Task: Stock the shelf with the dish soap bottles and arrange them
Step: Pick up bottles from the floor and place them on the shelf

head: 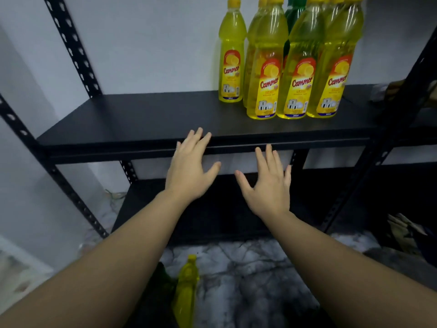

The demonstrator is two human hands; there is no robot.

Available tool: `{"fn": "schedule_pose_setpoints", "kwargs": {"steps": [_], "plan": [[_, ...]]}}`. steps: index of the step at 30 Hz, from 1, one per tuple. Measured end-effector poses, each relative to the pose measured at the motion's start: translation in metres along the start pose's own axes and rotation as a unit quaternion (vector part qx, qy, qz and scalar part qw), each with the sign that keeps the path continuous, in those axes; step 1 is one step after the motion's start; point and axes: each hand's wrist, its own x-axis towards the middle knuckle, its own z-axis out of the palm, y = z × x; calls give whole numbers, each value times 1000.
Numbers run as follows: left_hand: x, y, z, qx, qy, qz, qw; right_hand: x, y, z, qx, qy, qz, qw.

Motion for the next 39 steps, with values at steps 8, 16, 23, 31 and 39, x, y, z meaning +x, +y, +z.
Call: {"fn": "schedule_pose_setpoints", "kwargs": {"steps": [8, 16, 23, 31, 39], "plan": [[-82, -47, 33, 30, -102, -148, 983, -46, -25, 62, 46, -116, 13, 992], [-169, -103, 44, 106, -185, -303, 929, -104, -30, 129, 13, -260, 24, 965], [-208, -145, 29, 84, -370, -381, 843, -143, -41, 179, -32, -369, 34, 928], [-243, -163, 37, 14, -273, -394, 877, -177, -43, 221, -67, -423, 65, 901], [-253, -186, 51, -125, -213, -518, 819, -224, -39, 264, -56, -470, 128, 871]]}}
